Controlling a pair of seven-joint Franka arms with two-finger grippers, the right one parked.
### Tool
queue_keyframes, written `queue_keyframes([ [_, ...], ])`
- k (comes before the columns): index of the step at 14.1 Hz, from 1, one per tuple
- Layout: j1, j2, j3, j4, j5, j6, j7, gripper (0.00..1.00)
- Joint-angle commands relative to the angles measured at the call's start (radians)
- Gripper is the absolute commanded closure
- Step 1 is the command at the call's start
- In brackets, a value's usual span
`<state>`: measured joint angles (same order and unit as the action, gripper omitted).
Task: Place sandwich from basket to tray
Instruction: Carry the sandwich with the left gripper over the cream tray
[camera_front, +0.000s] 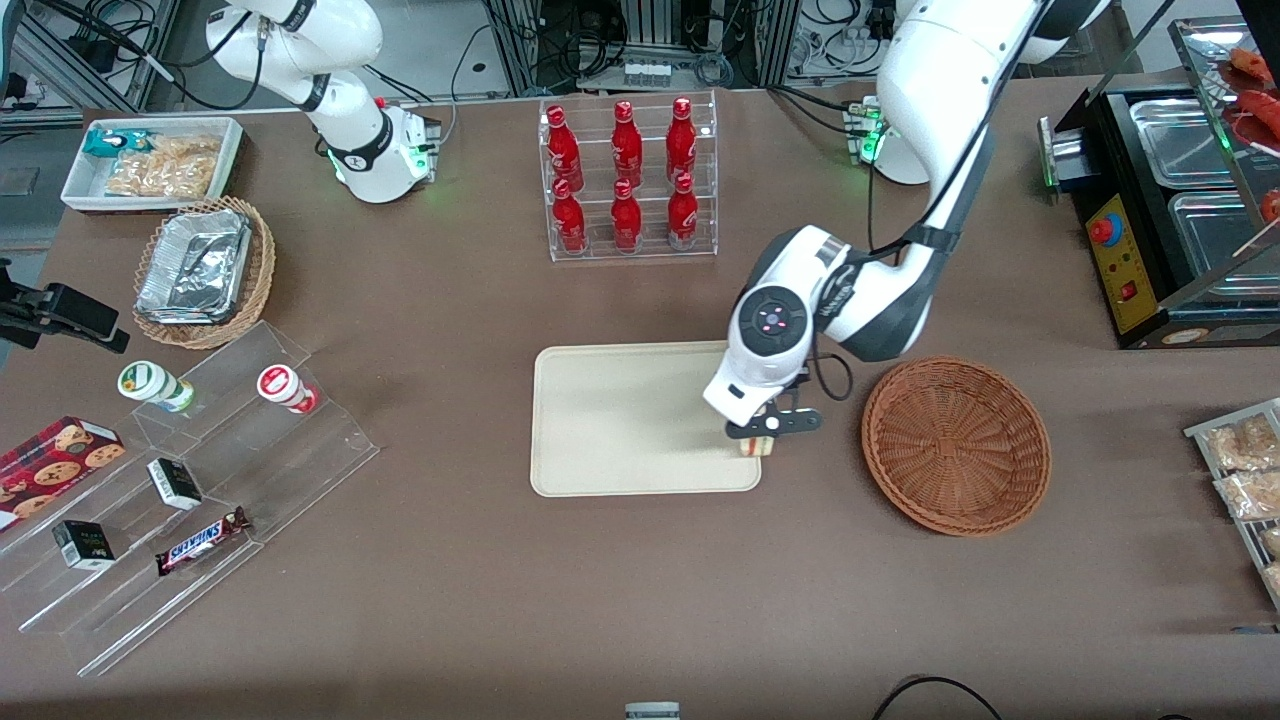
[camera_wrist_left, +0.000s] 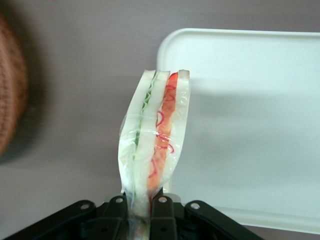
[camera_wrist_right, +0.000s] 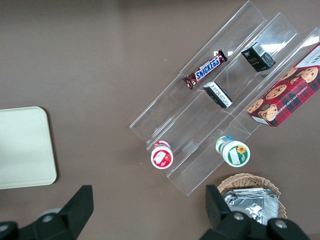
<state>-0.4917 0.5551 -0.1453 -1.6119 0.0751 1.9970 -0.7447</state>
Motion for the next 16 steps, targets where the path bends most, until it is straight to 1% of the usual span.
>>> queue_keyframes([
  [1, -0.011, 0.074, -0.036, 0.111, -0.012, -0.018, -0.076, 0.95],
  [4, -0.014, 0.111, -0.095, 0.162, -0.012, -0.015, -0.143, 0.95],
  [7, -0.060, 0.167, -0.100, 0.219, -0.008, 0.029, -0.237, 0.95],
  [9, -0.083, 0.190, -0.100, 0.219, -0.006, 0.107, -0.260, 0.96],
  [11, -0.103, 0.210, -0.099, 0.219, -0.001, 0.128, -0.275, 0.96],
  [14, -0.107, 0.220, -0.099, 0.219, 0.003, 0.151, -0.274, 0.95],
  [15, -0.107, 0.220, -0.099, 0.219, 0.003, 0.151, -0.274, 0.93],
  [16, -0.105, 0.220, -0.099, 0.219, 0.003, 0.152, -0.263, 0.76],
])
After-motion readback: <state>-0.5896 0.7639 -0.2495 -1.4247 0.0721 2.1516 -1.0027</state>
